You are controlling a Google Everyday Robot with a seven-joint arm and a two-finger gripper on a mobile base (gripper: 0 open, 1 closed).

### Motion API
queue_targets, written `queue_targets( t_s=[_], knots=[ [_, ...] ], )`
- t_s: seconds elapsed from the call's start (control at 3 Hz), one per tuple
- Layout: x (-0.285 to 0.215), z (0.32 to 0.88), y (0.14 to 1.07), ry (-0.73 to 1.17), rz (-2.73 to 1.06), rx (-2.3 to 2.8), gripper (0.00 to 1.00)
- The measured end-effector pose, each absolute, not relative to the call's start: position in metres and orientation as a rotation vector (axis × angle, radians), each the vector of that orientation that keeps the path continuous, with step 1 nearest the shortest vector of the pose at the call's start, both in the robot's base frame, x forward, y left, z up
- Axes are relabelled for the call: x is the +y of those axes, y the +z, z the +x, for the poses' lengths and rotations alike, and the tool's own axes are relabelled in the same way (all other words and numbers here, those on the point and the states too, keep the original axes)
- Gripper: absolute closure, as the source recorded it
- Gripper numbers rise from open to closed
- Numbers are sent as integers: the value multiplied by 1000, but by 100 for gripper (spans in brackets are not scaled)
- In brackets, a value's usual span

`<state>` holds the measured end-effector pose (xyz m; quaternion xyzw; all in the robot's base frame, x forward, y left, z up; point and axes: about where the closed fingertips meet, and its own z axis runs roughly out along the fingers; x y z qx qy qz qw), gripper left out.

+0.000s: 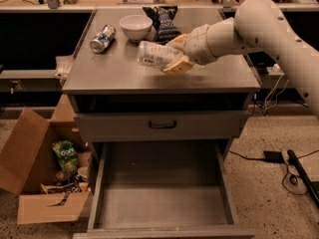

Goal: Pick blue plastic bottle from middle drawer and place on counter

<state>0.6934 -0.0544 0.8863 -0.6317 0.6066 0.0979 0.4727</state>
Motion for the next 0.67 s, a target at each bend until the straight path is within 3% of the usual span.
queue_targets(
  t_s=[0.67],
  knots=[
    [-54, 737, 882, 277, -1497, 1561, 100]
  ],
)
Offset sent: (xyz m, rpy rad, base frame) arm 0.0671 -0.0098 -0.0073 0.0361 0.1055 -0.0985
